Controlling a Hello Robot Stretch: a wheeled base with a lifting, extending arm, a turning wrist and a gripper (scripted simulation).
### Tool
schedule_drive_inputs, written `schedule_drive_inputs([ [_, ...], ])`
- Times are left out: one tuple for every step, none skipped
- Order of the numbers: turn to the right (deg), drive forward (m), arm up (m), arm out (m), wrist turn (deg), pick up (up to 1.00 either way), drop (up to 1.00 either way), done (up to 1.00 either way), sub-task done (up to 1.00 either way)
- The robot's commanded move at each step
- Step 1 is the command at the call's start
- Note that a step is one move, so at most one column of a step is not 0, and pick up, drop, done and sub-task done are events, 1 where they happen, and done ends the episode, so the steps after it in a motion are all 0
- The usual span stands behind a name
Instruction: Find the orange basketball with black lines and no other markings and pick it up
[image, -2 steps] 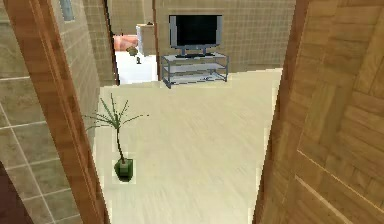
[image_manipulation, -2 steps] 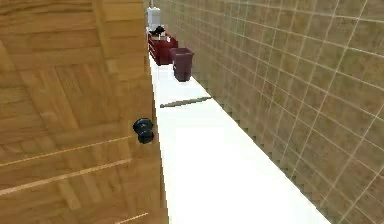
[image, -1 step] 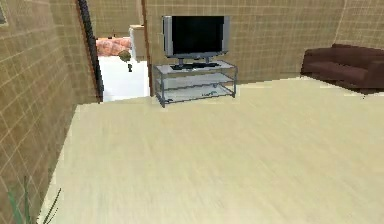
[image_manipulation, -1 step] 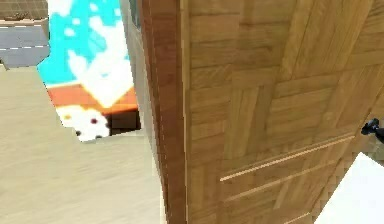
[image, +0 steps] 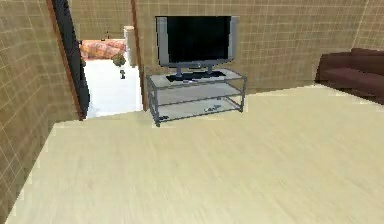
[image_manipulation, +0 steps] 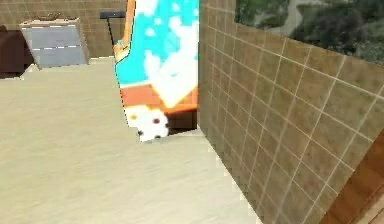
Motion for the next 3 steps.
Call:
schedule_drive_inputs([
  [-21.0, 0.00, 0.00, 0.00, 0.0, 0.00, 0.00, 0.00, 0.00],
  [0.0, 1.00, 0.00, 0.00, 0.0, 0.00, 0.00, 0.00, 0.00],
  [0.0, 1.00, 0.00, 0.00, 0.0, 0.00, 0.00, 0.00, 0.00],
])
